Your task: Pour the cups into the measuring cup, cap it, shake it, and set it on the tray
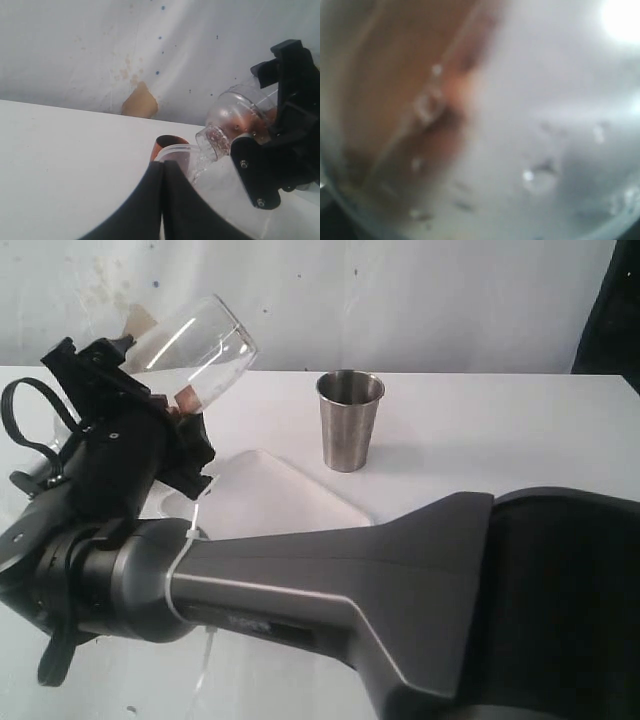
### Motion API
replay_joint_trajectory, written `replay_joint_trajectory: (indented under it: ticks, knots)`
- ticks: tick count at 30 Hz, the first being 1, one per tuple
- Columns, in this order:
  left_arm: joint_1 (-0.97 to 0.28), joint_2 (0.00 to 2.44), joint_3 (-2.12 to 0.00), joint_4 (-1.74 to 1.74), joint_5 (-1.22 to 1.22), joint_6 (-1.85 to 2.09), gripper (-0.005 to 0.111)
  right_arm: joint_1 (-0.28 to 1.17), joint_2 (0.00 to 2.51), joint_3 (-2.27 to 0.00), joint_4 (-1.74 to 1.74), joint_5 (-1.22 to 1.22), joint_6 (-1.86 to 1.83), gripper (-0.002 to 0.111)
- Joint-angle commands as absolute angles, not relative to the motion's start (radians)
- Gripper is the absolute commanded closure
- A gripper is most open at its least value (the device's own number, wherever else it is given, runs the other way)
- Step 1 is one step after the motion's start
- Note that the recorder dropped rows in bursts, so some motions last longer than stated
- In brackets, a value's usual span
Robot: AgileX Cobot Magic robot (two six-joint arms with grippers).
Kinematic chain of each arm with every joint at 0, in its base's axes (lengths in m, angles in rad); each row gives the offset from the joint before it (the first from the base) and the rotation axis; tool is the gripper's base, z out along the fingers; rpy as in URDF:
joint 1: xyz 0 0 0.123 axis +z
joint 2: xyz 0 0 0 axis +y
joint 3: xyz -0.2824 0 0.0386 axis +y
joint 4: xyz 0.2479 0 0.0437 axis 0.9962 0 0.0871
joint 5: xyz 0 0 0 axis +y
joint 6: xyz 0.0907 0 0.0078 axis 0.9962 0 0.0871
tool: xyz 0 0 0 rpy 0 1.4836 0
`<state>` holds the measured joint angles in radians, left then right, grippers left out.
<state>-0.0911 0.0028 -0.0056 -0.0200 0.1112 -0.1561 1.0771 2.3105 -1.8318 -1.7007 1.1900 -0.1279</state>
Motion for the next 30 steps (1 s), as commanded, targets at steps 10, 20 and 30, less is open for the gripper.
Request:
replay_joint_trajectory:
  ticks: [10,20,30]
  knots:
    - [-0.091,0.0,0.0,-0.023,0.106,-0.156,0.107,1.075,2.294,-1.866,-1.744,1.221,-0.292,0.108]
    - [-0.091,0.0,0.0,-0.023,0.106,-0.156,0.107,1.075,2.294,-1.866,-1.744,1.221,-0.334,0.108]
    - [-0.091,0.0,0.0,-0.023,0.106,-0.156,0.107,1.075,2.26,-1.866,-1.744,1.221,-0.341,0.108]
